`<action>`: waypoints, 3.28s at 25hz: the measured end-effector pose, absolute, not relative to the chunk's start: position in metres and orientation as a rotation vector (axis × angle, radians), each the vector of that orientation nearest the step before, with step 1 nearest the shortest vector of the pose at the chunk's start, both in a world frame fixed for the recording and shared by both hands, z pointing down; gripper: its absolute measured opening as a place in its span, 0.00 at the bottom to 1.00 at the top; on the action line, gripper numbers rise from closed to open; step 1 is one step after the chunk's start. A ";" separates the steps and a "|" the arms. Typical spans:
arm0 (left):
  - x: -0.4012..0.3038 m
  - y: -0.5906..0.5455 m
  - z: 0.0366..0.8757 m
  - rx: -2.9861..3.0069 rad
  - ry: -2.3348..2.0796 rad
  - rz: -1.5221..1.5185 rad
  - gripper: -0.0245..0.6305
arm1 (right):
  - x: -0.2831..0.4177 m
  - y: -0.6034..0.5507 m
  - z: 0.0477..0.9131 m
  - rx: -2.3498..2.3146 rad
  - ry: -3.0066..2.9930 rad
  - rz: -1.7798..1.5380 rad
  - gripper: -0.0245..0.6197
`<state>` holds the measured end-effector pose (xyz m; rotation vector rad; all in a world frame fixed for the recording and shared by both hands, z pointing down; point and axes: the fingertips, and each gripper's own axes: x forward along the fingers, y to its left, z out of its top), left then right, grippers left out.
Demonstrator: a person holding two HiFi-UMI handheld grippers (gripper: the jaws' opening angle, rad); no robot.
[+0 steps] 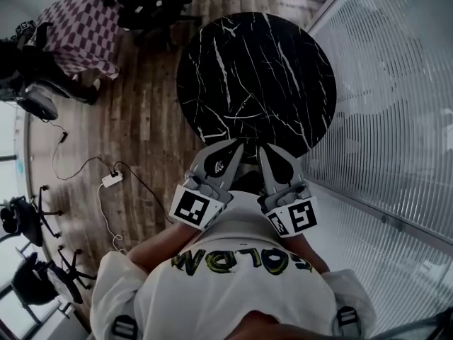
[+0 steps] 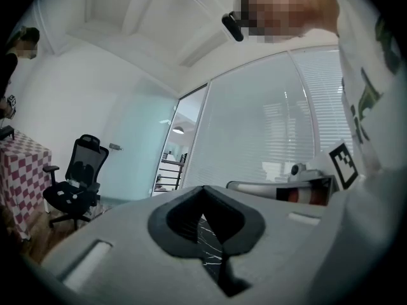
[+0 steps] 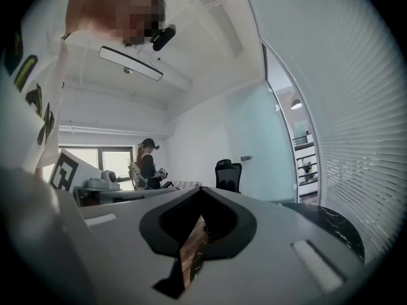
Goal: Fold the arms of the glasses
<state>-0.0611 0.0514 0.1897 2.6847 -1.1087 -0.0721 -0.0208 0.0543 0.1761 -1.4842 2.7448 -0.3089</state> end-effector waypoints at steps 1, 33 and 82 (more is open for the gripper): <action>-0.060 0.048 0.189 2.684 -1.113 -0.082 0.04 | -0.020 0.051 0.177 -1.485 2.744 -0.312 0.04; -0.043 -0.039 0.364 2.485 -1.158 0.362 0.04 | 0.059 -0.050 0.322 -1.621 2.958 -0.405 0.04; -0.024 -0.071 0.595 2.264 -0.896 0.584 0.07 | 0.095 -0.093 0.604 -1.822 3.262 -0.812 0.04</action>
